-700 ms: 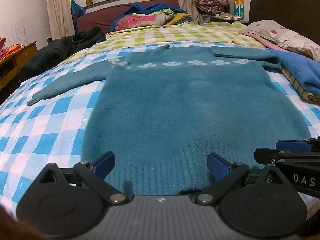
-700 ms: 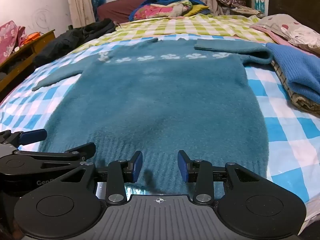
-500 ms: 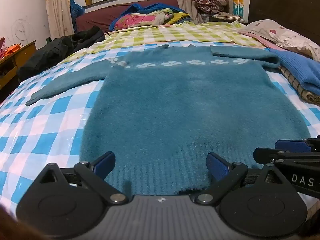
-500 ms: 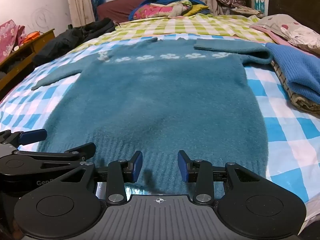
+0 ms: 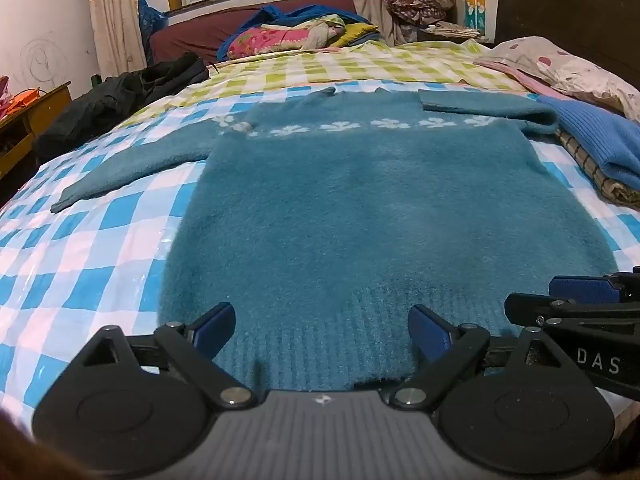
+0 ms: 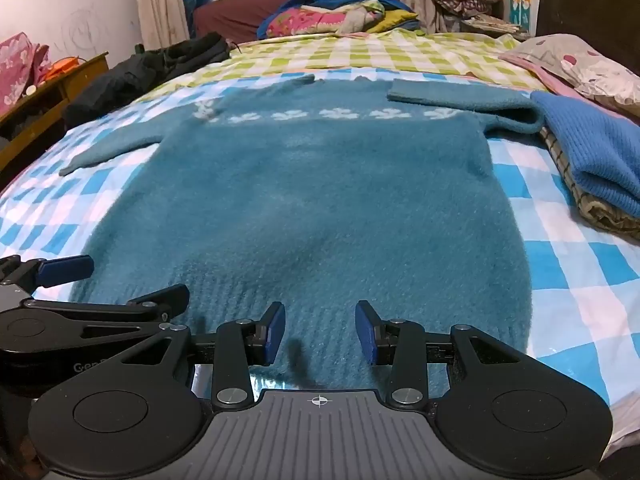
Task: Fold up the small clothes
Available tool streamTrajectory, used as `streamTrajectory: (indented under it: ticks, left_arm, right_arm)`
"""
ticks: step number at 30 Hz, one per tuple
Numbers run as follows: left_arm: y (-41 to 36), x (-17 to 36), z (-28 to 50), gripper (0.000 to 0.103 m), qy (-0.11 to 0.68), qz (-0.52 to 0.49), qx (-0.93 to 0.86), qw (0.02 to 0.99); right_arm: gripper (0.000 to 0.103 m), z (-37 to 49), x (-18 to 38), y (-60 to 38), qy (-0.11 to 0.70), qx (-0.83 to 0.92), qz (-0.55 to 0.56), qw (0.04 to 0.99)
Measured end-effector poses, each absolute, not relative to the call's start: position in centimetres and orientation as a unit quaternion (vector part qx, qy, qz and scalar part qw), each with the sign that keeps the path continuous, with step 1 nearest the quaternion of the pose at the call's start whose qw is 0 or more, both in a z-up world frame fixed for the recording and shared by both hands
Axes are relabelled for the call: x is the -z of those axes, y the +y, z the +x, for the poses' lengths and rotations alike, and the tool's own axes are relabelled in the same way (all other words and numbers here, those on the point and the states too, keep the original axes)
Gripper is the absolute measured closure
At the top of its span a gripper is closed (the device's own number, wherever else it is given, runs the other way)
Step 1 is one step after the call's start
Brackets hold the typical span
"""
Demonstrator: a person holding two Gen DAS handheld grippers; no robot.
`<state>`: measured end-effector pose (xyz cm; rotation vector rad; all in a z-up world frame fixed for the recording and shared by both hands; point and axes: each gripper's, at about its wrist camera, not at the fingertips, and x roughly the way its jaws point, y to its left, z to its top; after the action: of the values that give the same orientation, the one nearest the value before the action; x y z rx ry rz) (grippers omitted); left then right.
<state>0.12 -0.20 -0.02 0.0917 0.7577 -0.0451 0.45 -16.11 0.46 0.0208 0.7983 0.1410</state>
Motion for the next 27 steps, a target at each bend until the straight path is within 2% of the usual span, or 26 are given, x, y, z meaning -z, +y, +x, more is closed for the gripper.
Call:
streamTrajectory:
  ticks: [27]
  left_arm:
    - [-0.08,0.21,0.35,0.011,0.381,0.042,0.023,0.923]
  right_arm:
    - [0.065,0.33,-0.47,-15.41,0.395,-0.061,-0.005,0.917]
